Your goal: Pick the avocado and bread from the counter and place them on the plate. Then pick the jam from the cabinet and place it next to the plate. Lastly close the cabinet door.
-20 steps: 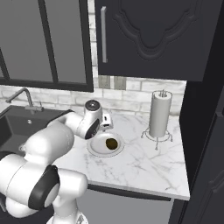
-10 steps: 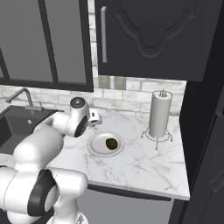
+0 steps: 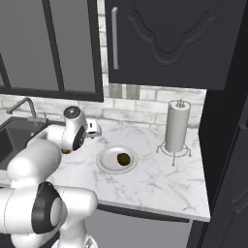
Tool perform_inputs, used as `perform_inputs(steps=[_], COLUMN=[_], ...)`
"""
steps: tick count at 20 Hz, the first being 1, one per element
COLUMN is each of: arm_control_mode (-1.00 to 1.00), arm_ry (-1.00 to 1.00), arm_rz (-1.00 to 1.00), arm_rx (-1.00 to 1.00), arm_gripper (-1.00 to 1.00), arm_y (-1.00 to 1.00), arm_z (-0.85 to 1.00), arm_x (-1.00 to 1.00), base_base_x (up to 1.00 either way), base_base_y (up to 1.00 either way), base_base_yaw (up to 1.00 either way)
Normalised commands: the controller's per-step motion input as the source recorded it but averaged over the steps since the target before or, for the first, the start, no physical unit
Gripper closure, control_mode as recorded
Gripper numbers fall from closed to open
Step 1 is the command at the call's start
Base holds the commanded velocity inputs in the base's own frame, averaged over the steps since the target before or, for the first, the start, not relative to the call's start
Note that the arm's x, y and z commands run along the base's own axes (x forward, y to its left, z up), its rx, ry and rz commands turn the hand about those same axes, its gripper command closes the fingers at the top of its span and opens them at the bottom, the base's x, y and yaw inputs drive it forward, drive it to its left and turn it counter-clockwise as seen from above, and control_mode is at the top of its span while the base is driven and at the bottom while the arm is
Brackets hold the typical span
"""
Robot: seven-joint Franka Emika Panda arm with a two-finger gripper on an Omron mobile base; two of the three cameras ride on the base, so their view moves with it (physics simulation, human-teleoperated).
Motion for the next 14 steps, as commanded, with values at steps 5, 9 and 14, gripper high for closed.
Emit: perform_inputs(steps=[5, 9, 14], arm_control_mode=[-1.0, -1.0, -1.0], arm_ry=[0.01, 0.05, 0.08], arm_rz=[-0.03, -0.04, -0.02], arm_rx=[0.0, 0.01, 0.01], arm_gripper=[-1.0, -1.0, -1.0], arm_y=[0.32, 0.21, 0.17], arm_z=[0.0, 0.03, 0.01], arm_x=[0.0, 0.0, 0.0], base_base_x=[0.0, 0.0, 0.0], base_base_y=[0.0, 0.0, 0.0], base_base_yaw=[0.0, 0.0, 0.0])
